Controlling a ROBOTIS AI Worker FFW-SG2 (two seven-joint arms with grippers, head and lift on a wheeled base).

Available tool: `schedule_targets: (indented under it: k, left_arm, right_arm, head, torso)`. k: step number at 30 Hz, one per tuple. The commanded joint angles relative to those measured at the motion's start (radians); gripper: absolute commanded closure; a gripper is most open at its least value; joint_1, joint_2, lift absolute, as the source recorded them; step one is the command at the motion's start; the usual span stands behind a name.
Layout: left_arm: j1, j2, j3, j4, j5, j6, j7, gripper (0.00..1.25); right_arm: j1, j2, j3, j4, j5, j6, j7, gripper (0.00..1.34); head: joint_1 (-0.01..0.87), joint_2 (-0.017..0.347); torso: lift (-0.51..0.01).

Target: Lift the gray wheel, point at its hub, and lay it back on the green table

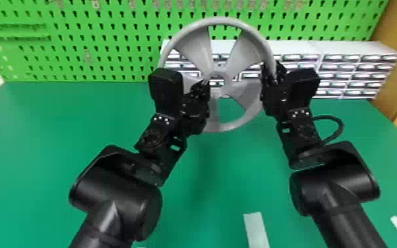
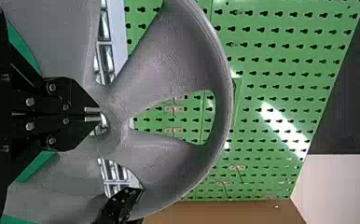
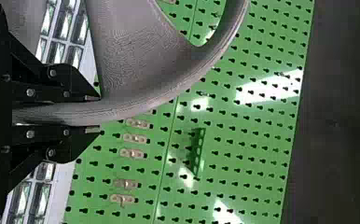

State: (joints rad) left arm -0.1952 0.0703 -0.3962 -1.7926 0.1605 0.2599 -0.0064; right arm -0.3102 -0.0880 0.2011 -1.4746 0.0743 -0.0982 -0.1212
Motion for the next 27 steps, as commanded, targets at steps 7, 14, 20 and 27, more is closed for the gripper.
schedule_targets:
  k: [7,14,20,27]
  left_arm:
    - [-0.033,-0.012,-0.018,0.027,-0.01,0.022,0.011,1.23]
    - [-0.041,-0.012,-0.023,0.032,-0.018,0.024,0.013,1.23]
    - [-0.039,-0.013,-0.023,0.032,-0.018,0.024,0.013,1.23]
    - [-0.038,-0.013,-0.021,0.032,-0.018,0.024,0.013,1.23]
  right_arm:
    - [-0.001,-0.001,0.004,0.0,0.001,0.0,0.0,1.22]
    - [0.0,-0.002,0.008,0.0,-0.001,0.0,0.0,1.22]
    - [0.0,-0.002,0.009,0.0,-0.001,0.0,0.0,1.22]
    - [0.002,-0.004,0.009,0.0,0.001,0.0,0.0,1.22]
  head:
    - [0.692,0.048]
    - [0.692,0.048]
    - [0.692,0.048]
    - [0.692,0.048]
  torso:
    - [-0.093]
    - [-0.093]
    - [-0.093]
    - [-0.093]
